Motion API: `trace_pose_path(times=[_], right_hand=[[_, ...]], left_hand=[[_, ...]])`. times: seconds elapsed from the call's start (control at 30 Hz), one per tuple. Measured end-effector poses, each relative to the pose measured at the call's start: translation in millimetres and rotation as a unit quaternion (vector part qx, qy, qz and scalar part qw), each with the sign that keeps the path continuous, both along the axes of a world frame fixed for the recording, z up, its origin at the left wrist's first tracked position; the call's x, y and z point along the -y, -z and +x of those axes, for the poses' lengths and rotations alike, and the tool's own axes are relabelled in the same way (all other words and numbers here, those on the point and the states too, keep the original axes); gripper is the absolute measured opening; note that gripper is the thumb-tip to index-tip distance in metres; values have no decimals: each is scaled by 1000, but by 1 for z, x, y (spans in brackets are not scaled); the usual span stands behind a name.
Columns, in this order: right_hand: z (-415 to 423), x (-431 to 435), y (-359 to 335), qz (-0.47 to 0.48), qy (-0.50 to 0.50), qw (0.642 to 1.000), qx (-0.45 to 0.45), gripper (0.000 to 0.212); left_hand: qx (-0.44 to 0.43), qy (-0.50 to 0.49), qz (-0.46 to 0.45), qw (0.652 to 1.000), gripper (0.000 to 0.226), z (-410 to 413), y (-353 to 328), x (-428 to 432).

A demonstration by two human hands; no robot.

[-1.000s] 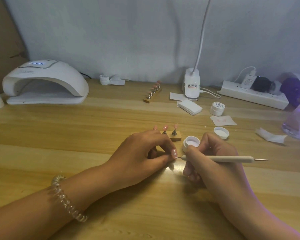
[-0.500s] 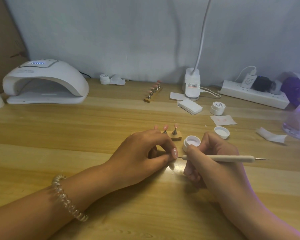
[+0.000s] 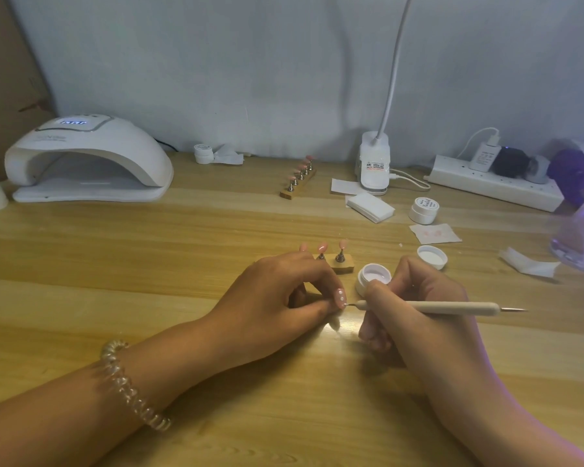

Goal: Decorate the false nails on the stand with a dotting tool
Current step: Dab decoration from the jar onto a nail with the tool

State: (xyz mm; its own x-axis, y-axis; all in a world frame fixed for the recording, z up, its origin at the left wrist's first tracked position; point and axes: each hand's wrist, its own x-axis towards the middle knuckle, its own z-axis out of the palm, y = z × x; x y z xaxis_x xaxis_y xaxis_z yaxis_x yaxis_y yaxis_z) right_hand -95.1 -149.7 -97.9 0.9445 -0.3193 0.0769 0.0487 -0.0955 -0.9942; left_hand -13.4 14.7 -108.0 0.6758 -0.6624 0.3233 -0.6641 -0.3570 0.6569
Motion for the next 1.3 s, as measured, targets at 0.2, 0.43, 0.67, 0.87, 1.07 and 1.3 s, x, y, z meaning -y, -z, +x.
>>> trace_pose_path(times=[0.2, 0.43, 0.67, 0.87, 1.07, 1.3], right_hand=[[0, 0, 1, -7, 0, 1000, 5, 30], [2, 9, -3, 13, 88, 991, 100, 28], [14, 29, 3, -67, 102, 991, 57, 37], [16, 30, 7, -144, 92, 984, 41, 31], [15, 28, 7, -171, 83, 980, 54, 30], [0, 14, -9, 2, 71, 985, 159, 25]], left_hand=[[0, -2, 3, 1000, 9, 0, 0, 0], [-9, -2, 4, 1000, 8, -2, -1, 0], [-18, -7, 1, 1000, 9, -3, -1, -1], [-17, -8, -4, 1000, 9, -2, 0, 0], [-13, -6, 1, 1000, 10, -2, -2, 0], [-5, -9, 6, 1000, 12, -2, -1, 0]])
